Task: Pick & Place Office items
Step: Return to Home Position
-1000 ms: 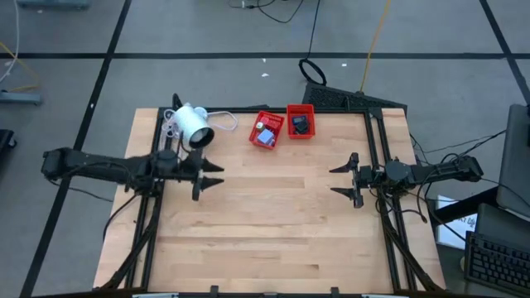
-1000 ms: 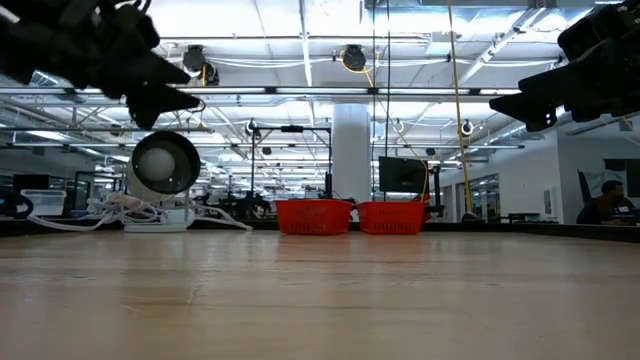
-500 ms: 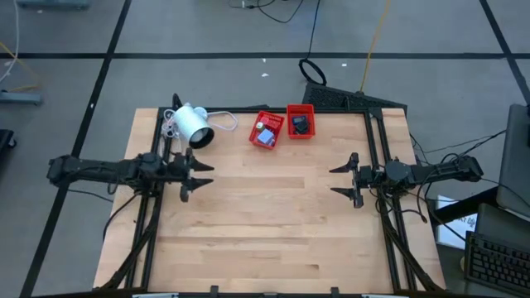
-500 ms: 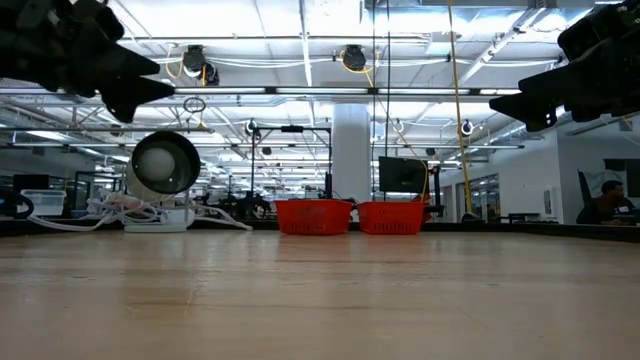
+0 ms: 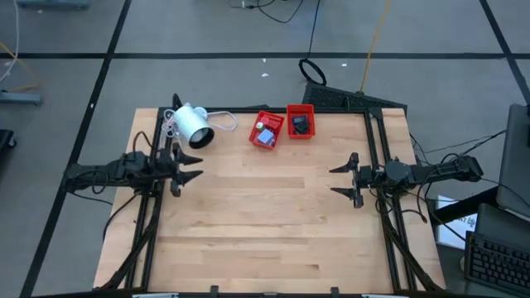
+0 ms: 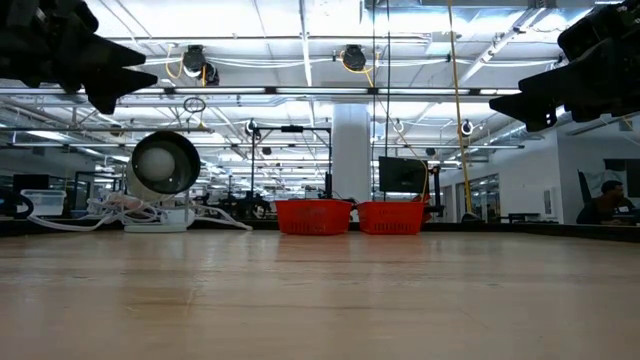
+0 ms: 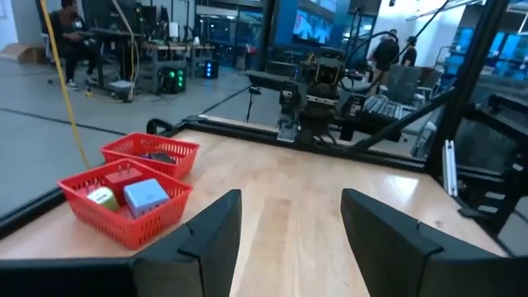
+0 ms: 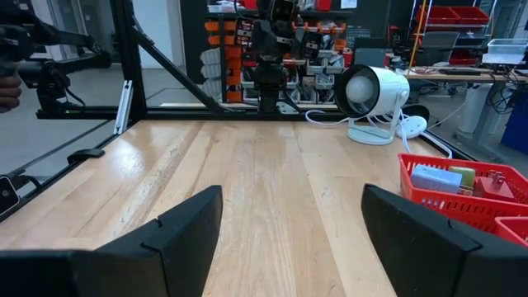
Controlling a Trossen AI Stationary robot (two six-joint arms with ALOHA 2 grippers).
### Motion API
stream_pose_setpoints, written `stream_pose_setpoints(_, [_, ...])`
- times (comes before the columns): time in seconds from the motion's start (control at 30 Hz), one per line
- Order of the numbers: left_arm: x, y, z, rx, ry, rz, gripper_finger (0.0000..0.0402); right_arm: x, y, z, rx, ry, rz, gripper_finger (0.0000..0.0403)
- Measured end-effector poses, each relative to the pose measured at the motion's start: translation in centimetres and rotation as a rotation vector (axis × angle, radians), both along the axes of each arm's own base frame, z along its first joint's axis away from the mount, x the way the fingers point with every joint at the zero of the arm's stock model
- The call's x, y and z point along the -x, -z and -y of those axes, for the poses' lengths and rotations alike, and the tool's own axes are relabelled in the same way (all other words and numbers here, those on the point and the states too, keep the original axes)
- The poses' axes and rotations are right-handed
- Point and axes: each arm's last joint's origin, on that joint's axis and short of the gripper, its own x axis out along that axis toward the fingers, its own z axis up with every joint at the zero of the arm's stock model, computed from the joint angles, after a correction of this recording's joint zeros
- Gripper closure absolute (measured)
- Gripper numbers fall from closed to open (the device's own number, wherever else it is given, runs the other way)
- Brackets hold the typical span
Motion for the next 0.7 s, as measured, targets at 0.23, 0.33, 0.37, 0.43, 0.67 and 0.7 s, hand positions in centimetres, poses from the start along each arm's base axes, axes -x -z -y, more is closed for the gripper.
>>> stream_pose_setpoints(0.23, [-0.8, 2.5, 0.0, -0.009, 0.003, -0.023, 0.0192, 0.0, 0.0, 0.0, 0.0, 0.0, 0.0, 0.0124])
stream_pose_setpoints(0.33, [-1.0, 3.1, 0.1, -0.01, 0.027, 0.013, 0.0192, 0.0, 0.0, 0.0, 0.0, 0.0, 0.0, 0.0124])
stream_pose_setpoints(0.37, [-1.1, 3.2, 0.1, -0.012, 0.035, 0.022, 0.0192, 0.0, 0.0, 0.0, 0.0, 0.0, 0.0, 0.0124])
stream_pose_setpoints(0.43, [-1.1, 3.2, 0.1, -0.014, 0.038, 0.022, 0.0192, 0.0, 0.0, 0.0, 0.0, 0.0, 0.0, 0.0124])
stream_pose_setpoints(0.67, [-1.1, 3.2, 0.1, -0.078, 0.037, 0.015, 0.0192, 0.0, 0.0, 0.0, 0.0, 0.0, 0.0, 0.0124])
stream_pose_setpoints(0.7, [-1.1, 3.2, 0.1, -0.093, 0.037, 0.013, 0.0192, 0.0, 0.0, 0.0, 0.0, 0.0, 0.0, 0.0124])
